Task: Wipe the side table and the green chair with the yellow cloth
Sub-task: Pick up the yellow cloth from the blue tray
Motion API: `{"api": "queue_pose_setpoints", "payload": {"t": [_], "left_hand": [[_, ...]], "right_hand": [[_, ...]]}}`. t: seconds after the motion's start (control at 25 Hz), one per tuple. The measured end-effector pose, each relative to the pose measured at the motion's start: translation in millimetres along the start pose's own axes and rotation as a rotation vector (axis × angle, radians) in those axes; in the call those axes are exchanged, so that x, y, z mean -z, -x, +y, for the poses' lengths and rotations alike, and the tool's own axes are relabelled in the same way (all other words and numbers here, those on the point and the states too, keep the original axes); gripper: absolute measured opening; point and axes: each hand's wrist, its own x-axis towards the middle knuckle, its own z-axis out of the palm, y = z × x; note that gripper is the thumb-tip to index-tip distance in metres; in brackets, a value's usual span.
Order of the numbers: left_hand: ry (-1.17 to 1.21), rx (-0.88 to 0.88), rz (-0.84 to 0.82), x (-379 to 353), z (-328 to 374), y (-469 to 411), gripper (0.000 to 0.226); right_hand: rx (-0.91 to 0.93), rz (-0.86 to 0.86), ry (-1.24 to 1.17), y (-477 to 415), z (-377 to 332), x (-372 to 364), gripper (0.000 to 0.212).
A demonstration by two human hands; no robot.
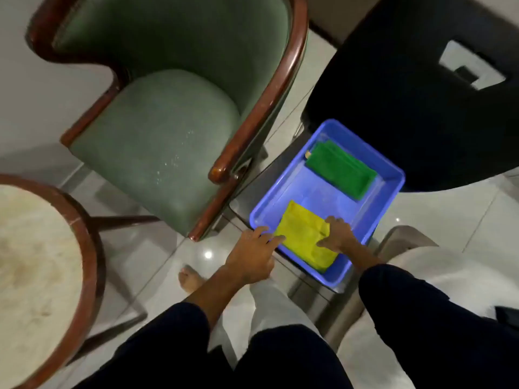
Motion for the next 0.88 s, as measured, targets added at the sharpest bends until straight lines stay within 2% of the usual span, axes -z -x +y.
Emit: {"api": "queue_pose_setpoints", "payload": {"t": [0.08, 0.16, 0.28, 0.4, 0.48, 0.56, 0.64, 0.72, 0.8, 0.88], "left_hand": [[0.076, 0.073, -0.084, -10.6, -3.3, 6.9, 0.058], [0.107, 0.128, -0.093, -17.2, -9.0, 20.3, 0.05], [0.093, 0.167, -0.158, -4.8, -9.2, 20.1, 0.045], [0.088, 0.127, -0.064, 14.3, -10.9, 5.8, 0.059], [0.083, 0.111, 0.053, 29.8, -12.3, -2.0, 0.081], [0.077, 0.141, 0.142, 44.0, -16.2, -1.9, 0.097], [0.111, 0.171, 0.21, 51.8, -29.4, 8.4, 0.091], [0.197, 0.197, 0.303, 52.2, -51.0, 28.5, 0.067], [0.375, 0.278, 0.389, 48.5, -77.5, 54.3, 0.059], [0.547, 0.376, 0.387, 51.2, -100.6, 74.5, 0.062]], "right_hand": [[-0.038, -0.055, 0.028, -8.7, 0.6, -9.3, 0.097], [-0.081, -0.138, 0.027, -8.5, -1.5, -14.1, 0.099], [0.049, -0.252, 0.204, 0.1, -12.2, -9.7, 0.066], [0.281, -0.087, 0.408, 22.8, -39.3, 13.8, 0.035], [0.465, 0.058, 0.579, 47.5, -73.3, 34.8, 0.031], [0.667, 0.113, 0.636, 71.9, -112.6, 61.1, 0.026], [0.777, 0.088, 0.573, 92.1, -146.8, 90.6, 0.022], [0.882, 0.058, 0.454, 104.5, -177.7, 118.8, 0.026], [0.918, 0.011, 0.182, 111.9, -214.7, 129.6, 0.031], [0.886, 0.0, -0.21, 105.0, -244.0, 122.3, 0.043]]}}
